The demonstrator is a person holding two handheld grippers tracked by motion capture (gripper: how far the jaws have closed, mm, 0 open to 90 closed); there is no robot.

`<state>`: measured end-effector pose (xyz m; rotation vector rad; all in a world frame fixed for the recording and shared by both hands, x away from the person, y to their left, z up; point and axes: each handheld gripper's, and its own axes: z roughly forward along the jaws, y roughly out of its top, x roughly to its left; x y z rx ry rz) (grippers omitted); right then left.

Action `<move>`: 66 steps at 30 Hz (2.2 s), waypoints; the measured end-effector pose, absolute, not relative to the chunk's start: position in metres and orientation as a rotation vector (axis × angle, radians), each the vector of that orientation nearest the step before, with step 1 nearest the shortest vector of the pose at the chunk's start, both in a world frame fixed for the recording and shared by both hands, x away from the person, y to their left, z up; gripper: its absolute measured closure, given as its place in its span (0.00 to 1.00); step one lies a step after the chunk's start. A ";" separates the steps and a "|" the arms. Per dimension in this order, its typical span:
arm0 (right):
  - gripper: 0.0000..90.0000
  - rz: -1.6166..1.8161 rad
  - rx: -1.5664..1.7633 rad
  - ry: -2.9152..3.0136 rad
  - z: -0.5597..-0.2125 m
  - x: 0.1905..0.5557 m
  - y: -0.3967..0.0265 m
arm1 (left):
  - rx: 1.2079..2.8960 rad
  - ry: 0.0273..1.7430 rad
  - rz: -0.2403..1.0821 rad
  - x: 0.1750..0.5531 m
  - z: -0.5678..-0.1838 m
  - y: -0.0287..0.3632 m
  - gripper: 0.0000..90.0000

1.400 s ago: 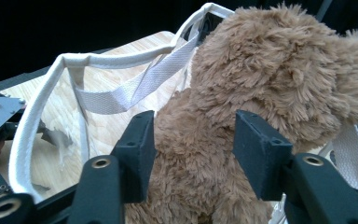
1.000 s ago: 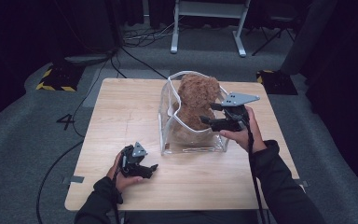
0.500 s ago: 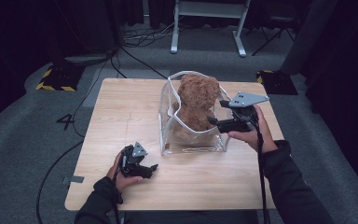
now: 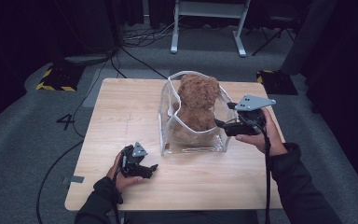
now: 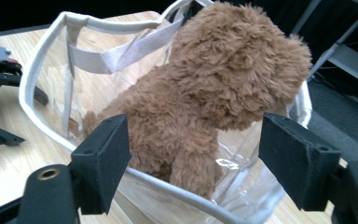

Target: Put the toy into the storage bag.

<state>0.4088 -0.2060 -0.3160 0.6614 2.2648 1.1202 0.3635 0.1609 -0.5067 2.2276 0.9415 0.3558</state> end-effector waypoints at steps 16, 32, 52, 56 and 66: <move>0.29 1.058 0.640 2.252 -0.314 0.397 -0.222 | 2.227 0.944 0.356 0.363 -0.507 0.161 0.17; 0.29 1.013 0.644 2.234 -0.317 0.387 -0.240 | 2.226 0.941 0.357 0.364 -0.507 0.161 0.17; 0.29 0.905 0.621 2.266 -0.334 0.379 -0.248 | 2.228 0.941 0.354 0.364 -0.507 0.161 0.17; 0.29 0.903 0.640 2.270 -0.339 0.380 -0.250 | 2.226 0.945 0.353 0.363 -0.507 0.161 0.17; 0.29 0.858 0.676 2.289 -0.356 0.384 -0.257 | 2.226 0.943 0.354 0.364 -0.507 0.161 0.17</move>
